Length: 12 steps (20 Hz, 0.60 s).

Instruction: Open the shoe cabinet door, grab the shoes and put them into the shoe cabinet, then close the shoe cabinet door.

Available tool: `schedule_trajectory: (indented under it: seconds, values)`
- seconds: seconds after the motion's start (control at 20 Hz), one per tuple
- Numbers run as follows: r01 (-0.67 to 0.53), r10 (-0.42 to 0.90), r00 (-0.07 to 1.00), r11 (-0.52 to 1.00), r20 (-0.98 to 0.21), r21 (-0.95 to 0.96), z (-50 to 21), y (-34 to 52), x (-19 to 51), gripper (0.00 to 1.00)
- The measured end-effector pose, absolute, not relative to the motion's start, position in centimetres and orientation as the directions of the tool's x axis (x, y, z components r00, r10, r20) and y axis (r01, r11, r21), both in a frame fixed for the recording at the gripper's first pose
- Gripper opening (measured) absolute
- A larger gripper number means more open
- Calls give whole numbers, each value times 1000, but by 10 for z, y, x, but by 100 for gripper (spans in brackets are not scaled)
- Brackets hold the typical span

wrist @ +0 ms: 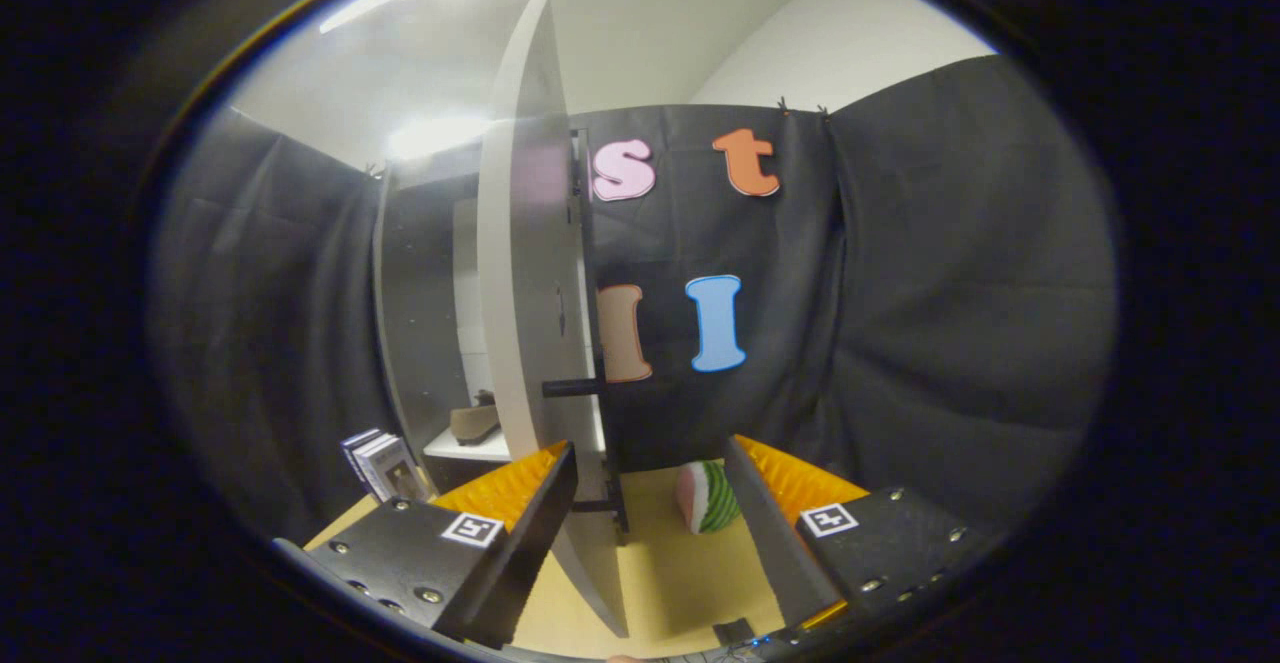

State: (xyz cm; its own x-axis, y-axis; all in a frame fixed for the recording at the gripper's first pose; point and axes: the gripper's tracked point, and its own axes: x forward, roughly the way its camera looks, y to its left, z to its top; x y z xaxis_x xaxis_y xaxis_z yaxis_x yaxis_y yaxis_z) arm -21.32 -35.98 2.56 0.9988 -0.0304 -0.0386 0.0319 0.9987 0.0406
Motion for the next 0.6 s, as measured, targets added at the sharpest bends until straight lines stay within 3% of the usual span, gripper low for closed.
schedule_trajectory:
  seconds: [0.6]
  values:
    - [-160,165,985,983,-53,94,14,-269,-182,93]
